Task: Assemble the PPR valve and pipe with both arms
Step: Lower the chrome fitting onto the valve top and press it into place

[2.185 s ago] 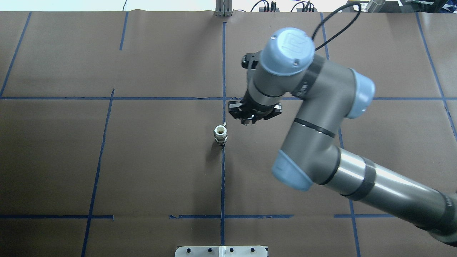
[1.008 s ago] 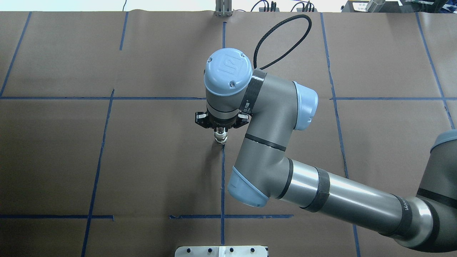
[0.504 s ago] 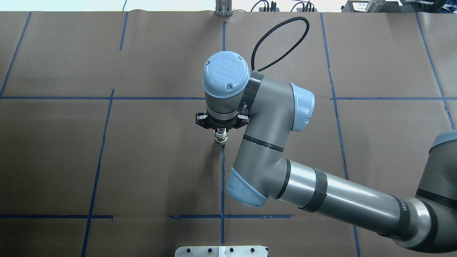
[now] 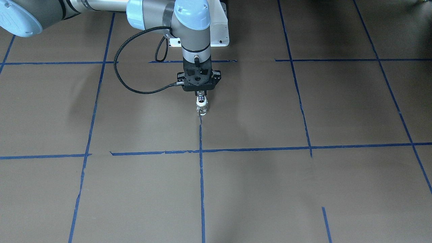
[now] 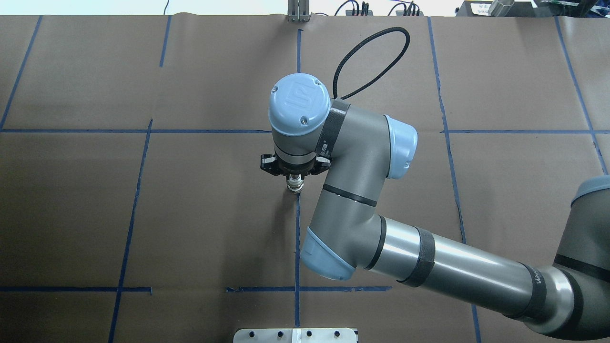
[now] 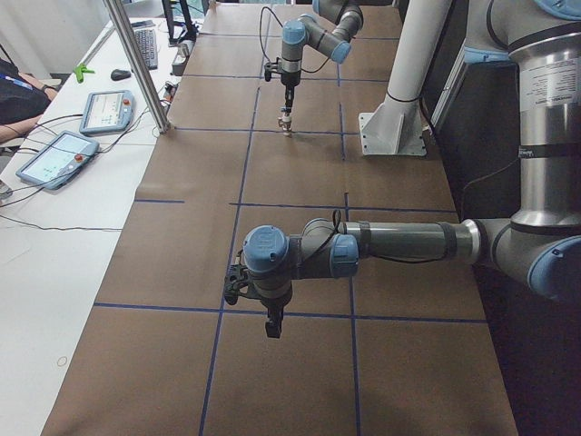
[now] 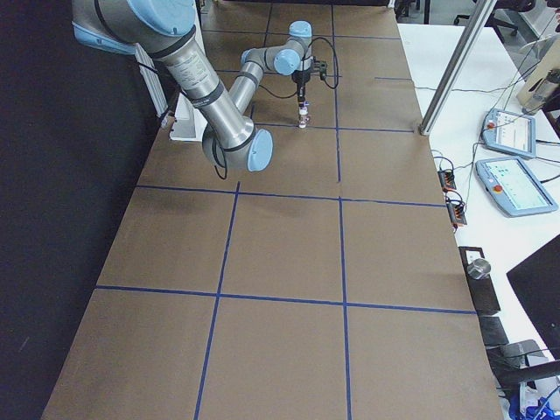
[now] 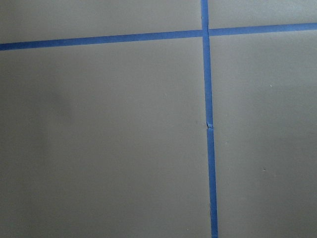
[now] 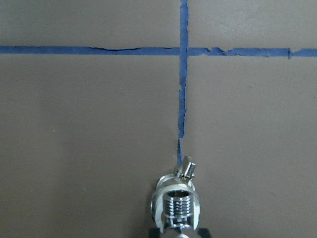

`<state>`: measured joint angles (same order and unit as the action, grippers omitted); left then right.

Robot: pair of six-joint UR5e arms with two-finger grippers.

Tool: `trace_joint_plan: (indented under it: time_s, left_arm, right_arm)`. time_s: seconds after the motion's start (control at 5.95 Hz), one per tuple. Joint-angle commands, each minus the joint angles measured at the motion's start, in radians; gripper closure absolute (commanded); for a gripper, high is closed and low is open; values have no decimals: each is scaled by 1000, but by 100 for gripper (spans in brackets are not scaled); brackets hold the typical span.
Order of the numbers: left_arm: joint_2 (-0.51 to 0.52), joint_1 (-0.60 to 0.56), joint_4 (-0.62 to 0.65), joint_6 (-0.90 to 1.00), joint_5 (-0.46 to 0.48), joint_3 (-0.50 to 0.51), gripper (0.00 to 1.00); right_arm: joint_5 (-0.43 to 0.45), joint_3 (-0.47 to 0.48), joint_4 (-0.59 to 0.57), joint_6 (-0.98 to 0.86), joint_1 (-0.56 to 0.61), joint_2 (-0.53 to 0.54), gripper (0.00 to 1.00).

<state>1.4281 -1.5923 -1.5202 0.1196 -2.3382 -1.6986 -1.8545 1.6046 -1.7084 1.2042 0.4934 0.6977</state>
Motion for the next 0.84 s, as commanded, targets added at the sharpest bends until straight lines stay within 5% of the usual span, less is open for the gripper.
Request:
trace_joint_plan:
  time_s: [0.0,0.17,0.34,0.5,0.67]
  left_arm:
    - [0,2,0,0,0,2,0]
    - [0,0,0,0,0,2,0]
    - [0,0,0,0,0,2,0]
    - [0,2,0,0,0,1,0]
    - [0,0,0,0,0,1,0]
  right_arm:
    - [12,-5,3,-5,-10,0,97]
    - [12,-6,4,-12,-10,0,77]
    - [15,-6,4,-17,-10,2,21]
    - [18,-8,4,-17,-10,2,3]
    - [18,-8,4,-17,-10,2,2]
